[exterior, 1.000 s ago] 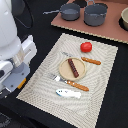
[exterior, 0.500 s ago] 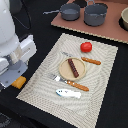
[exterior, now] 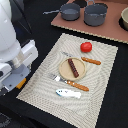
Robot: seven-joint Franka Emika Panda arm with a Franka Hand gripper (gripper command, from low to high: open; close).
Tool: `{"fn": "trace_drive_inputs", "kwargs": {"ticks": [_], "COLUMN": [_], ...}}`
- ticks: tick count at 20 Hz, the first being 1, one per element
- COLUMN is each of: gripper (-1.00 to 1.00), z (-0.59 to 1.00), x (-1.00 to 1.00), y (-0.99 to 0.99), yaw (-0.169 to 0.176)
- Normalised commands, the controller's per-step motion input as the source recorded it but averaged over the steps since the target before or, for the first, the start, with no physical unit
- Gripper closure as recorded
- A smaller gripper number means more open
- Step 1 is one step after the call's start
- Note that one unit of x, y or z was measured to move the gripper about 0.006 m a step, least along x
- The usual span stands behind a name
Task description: Interact with the objects in diverse but meaningful ways.
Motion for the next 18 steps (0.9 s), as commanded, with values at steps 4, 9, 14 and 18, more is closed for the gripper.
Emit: {"fn": "trace_drive_inputs", "kwargs": {"ticks": [4, 9, 14, 18], "gripper": [-1.00, -1.00, -1.00, -1.00], "z": [-0.26, -0.19, -0.19, -0.24], "x": [-0.45, -0.67, -0.75, -0.68], "y": [0.22, 0.36, 0.31, 0.22], "yaw": [0.000, 0.000, 0.000, 0.000]}}
